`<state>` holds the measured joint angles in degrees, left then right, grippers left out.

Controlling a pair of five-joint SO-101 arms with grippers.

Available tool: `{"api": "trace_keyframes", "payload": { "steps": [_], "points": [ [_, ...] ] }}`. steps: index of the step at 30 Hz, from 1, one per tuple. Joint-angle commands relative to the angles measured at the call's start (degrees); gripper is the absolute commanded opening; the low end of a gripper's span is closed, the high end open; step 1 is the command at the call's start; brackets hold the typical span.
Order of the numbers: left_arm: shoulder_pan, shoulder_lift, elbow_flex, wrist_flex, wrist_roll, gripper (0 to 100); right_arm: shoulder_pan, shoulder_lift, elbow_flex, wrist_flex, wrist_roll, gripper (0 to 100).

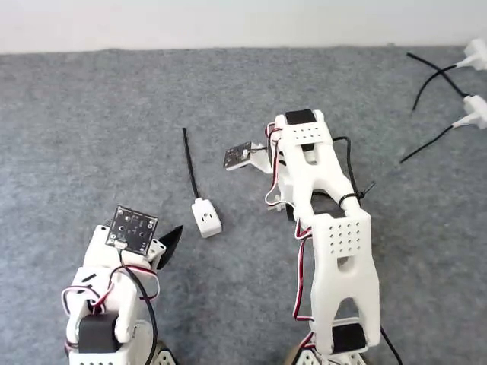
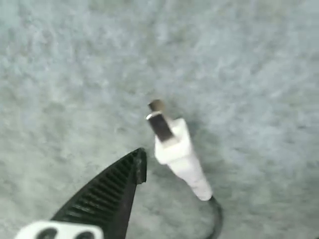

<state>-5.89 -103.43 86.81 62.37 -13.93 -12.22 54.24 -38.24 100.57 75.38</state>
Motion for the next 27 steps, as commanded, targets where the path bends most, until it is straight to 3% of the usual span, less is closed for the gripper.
{"api": "trace_keyframes", "payload": {
  "steps": [1, 6, 19, 27],
  "points": [
    [-0.44, -0.70, -0.48, -1.93, -0.70, 35, 1.27, 0.66, -3.34, 2.33, 0.97, 44.0],
    [-0.44, -0.70, -0.48, -1.93, -0.70, 35, 1.27, 1.01, -3.43, 2.33, 0.79, 9.5],
    [-0.44, -0.70, -0.48, -1.85, -0.70, 35, 5.93, 0.75, -3.25, 2.51, -1.32, 8.7],
    [-0.44, -0.70, -0.48, -1.85, -0.70, 35, 4.35, 0.66, -3.08, 2.68, -12.22, 8.7]
  ]
}}
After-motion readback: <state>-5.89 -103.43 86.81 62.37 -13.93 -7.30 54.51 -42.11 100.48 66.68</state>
